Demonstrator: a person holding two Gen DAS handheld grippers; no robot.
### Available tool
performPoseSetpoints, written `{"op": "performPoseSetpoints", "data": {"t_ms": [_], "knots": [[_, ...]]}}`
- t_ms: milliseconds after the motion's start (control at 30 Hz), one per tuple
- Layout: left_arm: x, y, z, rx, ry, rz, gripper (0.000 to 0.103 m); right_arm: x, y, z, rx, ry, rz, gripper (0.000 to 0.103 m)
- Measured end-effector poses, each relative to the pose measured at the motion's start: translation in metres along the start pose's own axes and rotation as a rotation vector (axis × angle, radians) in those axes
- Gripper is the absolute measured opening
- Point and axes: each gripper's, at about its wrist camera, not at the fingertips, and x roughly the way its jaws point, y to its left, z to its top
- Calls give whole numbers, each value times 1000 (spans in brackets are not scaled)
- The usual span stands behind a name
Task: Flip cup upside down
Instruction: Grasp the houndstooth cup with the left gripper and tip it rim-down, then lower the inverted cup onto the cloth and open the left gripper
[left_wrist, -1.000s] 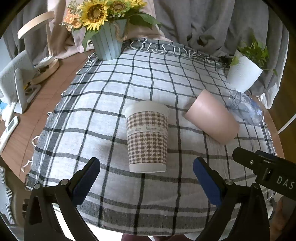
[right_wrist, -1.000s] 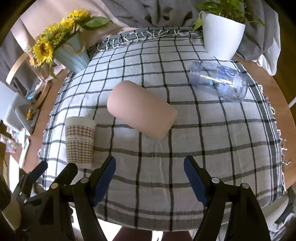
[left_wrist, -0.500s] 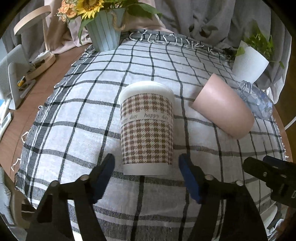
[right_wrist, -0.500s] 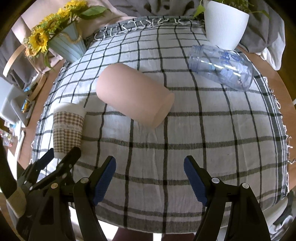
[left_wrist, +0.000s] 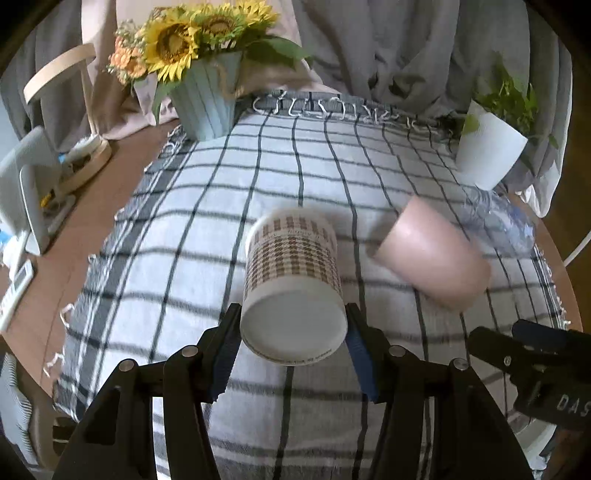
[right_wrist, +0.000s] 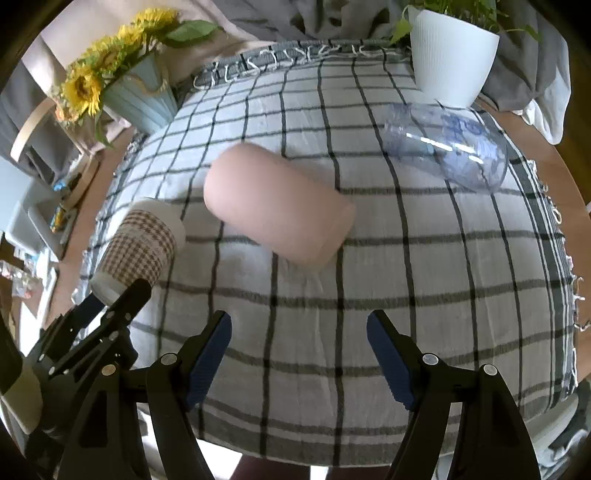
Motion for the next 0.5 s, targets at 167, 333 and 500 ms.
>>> {"op": "performPoseSetpoints", "data": {"t_ms": [167, 333, 500], "knots": [[5, -1, 22, 4, -3, -14, 54, -6, 4, 14, 18, -29, 18, 76], [18, 0, 42, 1, 34, -41, 54, -8, 6, 30, 44, -54, 29, 76], [27, -2, 48, 7, 60, -47, 54, -11, 8, 42, 55, -73, 33, 76]]}}
